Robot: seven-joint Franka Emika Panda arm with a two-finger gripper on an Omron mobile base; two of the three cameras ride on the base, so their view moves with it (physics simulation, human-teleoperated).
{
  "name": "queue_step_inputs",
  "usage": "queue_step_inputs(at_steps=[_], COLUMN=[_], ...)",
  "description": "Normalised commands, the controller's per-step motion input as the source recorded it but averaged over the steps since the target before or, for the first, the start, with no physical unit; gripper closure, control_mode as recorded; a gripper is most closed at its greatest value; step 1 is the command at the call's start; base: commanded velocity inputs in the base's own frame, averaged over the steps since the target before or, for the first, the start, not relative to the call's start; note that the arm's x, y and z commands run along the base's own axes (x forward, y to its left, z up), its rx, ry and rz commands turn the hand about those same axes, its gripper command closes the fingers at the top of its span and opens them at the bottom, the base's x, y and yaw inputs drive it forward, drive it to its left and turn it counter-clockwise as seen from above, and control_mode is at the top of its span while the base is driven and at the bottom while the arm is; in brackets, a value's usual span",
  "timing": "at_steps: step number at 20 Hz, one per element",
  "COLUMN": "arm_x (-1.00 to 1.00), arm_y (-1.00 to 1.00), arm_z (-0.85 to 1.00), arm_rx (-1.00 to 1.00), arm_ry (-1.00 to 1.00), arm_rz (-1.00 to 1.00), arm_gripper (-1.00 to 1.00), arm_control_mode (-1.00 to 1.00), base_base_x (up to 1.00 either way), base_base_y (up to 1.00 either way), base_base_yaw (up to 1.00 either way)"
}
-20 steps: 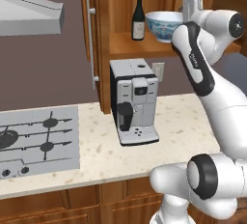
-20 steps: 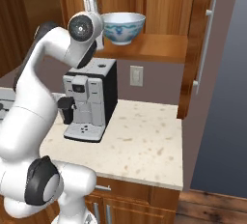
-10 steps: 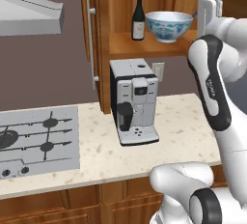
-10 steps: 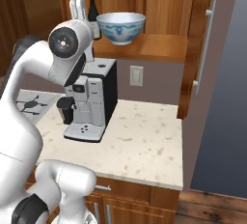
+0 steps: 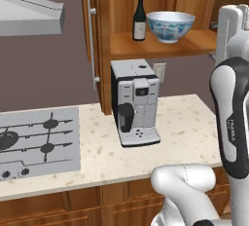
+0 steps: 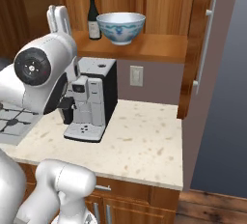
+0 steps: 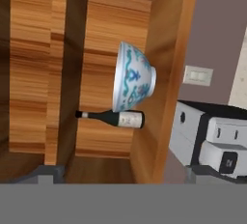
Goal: Pick the mug and place it in the sink. Pick the bowl and place it in the open cabinet and then close the cabinet.
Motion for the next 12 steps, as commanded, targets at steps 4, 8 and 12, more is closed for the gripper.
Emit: queue_step_inputs(at_steps=[4,8,12], arm_x=[-0.83,-0.73,-0.67], arm_y=[0.16,0.2,0.25], arm_z=[-0.01,0.0,-0.03], arm_rx=[0.0,0.0,0.0], arm_ry=[0.0,0.0,0.0], arm_rz=[0.0,0.0,0.0], arm_gripper=[-1.0,-1.0,-1.0], arm_control_mode=[-1.0,-1.0,-1.0], base_base_x=[0.0,0.0,0.0], base_base_y=[0.0,0.0,0.0], base_base_yaw=[0.0,0.0,0.0])
